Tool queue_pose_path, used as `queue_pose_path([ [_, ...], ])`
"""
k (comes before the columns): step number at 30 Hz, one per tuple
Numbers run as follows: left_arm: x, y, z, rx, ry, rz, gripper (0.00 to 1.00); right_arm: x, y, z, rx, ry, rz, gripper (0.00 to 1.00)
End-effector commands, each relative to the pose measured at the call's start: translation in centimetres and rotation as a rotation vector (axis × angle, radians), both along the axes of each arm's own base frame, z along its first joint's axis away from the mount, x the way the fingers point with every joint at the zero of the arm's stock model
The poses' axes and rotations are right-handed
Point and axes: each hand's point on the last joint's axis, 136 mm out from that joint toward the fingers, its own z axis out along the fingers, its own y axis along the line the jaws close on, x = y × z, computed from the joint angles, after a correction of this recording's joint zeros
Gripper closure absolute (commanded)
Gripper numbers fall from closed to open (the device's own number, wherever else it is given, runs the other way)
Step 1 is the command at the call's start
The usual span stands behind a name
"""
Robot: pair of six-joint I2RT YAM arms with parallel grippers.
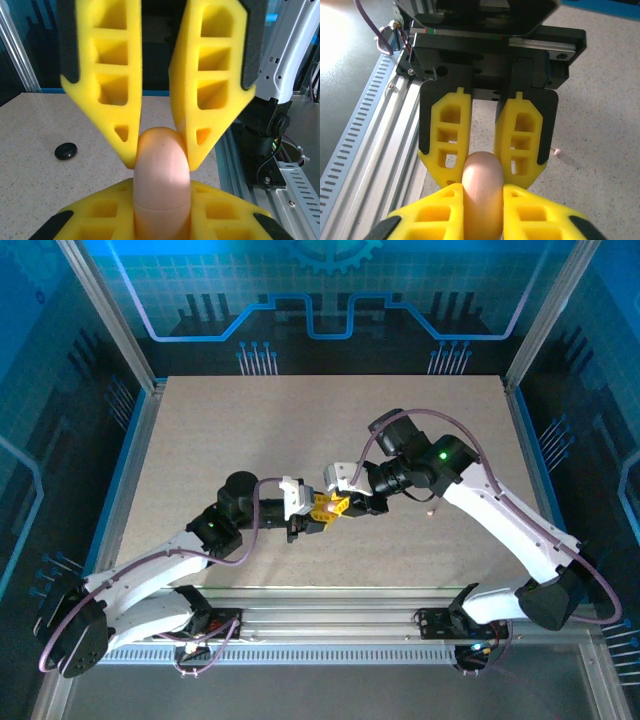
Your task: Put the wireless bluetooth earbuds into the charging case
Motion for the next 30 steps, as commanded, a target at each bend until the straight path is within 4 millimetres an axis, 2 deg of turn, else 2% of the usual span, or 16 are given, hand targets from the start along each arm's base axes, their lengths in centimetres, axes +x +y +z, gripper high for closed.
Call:
queue_pose_path([
  [1,-0.4,-0.4,1.5,-0.023,-0.036,-0.025,0.84,-0.1,0.3,0.4,0.014,-0.020,0.000,0.67],
  [4,-0.3,-0.3,1.5,-0.024,-0.038,-0.024,0.84,0.1,0.2,0.3,0.011,-0.027,-0.020,0.62],
  [13,-0.4,-0.3,1.8,-0.026,-0.045,-0.026,0.84,1.5,-0.2,0.0,-0.012,-0.069,-0.079,0.61],
  [22,-0.5,-0.3,1.5,-0.017,-0.047,-0.028,0.84,3.3,-1.4,1.7,0.040,-0.113,-0.166,0.62],
  [30,-0.5,-0.3,1.6,-0.017,-0.049,-0.032,0.84,4.1,-2.2,2.2,0.062,-0.118,-0.224,0.63],
])
